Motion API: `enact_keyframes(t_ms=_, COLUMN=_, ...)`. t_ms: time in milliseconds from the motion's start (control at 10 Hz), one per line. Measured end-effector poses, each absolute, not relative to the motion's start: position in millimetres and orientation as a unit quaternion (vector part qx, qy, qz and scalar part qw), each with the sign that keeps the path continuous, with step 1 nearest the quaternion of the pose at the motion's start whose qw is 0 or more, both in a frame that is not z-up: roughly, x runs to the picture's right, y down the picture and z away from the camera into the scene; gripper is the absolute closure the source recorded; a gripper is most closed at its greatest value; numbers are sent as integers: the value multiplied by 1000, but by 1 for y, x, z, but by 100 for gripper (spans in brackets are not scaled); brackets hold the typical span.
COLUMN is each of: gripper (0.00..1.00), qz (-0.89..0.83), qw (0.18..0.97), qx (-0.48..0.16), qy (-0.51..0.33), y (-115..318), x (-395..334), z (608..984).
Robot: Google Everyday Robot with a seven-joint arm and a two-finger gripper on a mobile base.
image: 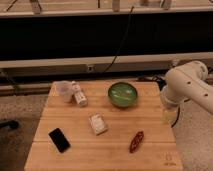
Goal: Place the pepper on the white sponge
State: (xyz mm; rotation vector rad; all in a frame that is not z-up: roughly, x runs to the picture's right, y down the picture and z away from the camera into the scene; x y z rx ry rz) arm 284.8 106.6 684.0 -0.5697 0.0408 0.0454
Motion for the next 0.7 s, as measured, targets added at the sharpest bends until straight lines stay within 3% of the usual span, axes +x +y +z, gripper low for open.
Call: enact_keyframes(t_ms=700, gripper=20, qz=3, qw=957, qx=-288, qy=20, y=125, x=270, z=687)
